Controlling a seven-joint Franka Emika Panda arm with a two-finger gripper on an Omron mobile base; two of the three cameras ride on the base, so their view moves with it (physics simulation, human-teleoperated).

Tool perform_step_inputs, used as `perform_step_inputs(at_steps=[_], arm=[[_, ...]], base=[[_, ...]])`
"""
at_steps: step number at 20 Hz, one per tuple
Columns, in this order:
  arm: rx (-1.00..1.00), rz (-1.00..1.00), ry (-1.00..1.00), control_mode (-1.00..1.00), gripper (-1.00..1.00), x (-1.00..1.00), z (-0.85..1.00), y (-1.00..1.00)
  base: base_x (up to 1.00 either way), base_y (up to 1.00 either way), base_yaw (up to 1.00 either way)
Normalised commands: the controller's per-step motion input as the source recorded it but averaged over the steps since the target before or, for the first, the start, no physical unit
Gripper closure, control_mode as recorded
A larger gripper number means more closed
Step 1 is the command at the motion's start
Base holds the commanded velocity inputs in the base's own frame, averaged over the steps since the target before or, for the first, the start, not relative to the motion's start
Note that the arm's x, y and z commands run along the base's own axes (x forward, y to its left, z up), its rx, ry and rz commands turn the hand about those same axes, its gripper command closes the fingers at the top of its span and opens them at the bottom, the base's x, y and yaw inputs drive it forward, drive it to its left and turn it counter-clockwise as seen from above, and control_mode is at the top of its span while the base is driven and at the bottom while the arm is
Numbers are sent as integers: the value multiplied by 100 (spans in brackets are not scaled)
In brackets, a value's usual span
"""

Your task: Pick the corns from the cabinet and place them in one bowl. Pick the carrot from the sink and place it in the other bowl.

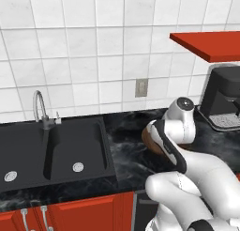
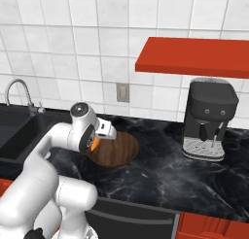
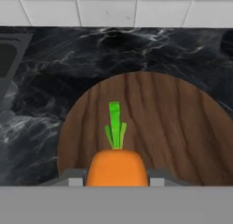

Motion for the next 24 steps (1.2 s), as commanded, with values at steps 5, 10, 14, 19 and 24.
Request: perform_step_inputs(at_steps=[5,10,14,19,24], arm=[[0,0,4,-100,100,-5,6,-15],[0,0,3,-100,100,-4,0,-32],[0,0,2,-100,100,0,-2,-9],[0,0,0,-100,100,0,-20,0],[0,0,0,-100,100,0,-20,0]], base=[[0,0,0],[0,0,0],[0,0,0],[0,0,0],[0,0,0]])
